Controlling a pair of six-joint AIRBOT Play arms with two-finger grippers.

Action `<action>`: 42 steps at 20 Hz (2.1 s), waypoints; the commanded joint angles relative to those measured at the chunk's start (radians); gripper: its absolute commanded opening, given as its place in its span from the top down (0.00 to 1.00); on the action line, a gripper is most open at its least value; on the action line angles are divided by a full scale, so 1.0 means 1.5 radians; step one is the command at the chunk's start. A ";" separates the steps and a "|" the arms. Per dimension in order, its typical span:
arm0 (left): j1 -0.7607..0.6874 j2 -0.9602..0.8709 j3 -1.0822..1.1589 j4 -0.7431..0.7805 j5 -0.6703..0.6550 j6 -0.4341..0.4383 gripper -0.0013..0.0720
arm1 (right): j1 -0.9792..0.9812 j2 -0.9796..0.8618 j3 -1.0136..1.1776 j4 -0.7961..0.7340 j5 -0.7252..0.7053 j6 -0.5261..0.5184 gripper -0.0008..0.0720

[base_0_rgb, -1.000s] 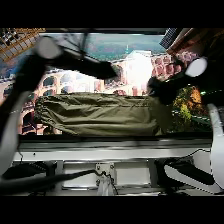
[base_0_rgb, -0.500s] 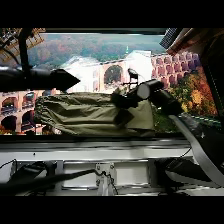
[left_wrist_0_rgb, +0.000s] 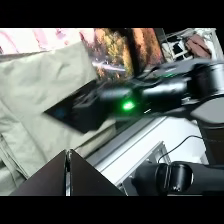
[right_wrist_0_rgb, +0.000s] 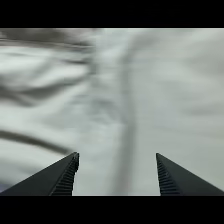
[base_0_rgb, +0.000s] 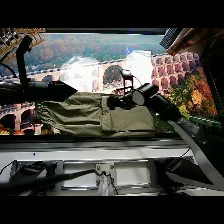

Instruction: Fold the clothes and pants, and hang the long-sleeved shirts on hangers.

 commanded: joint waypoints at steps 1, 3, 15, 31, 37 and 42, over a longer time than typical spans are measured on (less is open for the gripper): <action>-0.012 0.047 -0.047 0.030 0.004 -0.035 0.97 | -0.029 0.079 -0.015 -0.215 0.143 -0.028 0.21; -0.033 0.082 -0.094 0.109 0.004 -0.096 0.97 | -0.081 0.140 -0.052 -0.219 0.150 -0.079 0.22; -0.147 0.111 -0.186 0.302 0.121 -0.153 0.95 | -0.502 0.265 -0.194 0.097 0.105 -0.340 0.30; -0.149 -0.024 -0.186 0.239 0.180 -0.153 0.39 | -0.581 -0.060 -0.272 0.345 -0.088 -0.624 0.31; -0.150 -0.066 -0.186 0.204 0.202 -0.153 0.39 | -0.557 -0.087 -0.276 0.450 -0.050 -0.658 0.54; -0.167 -0.146 -0.186 0.185 0.204 -0.124 0.79 | -0.509 -0.083 -0.275 0.450 -0.007 -0.643 0.97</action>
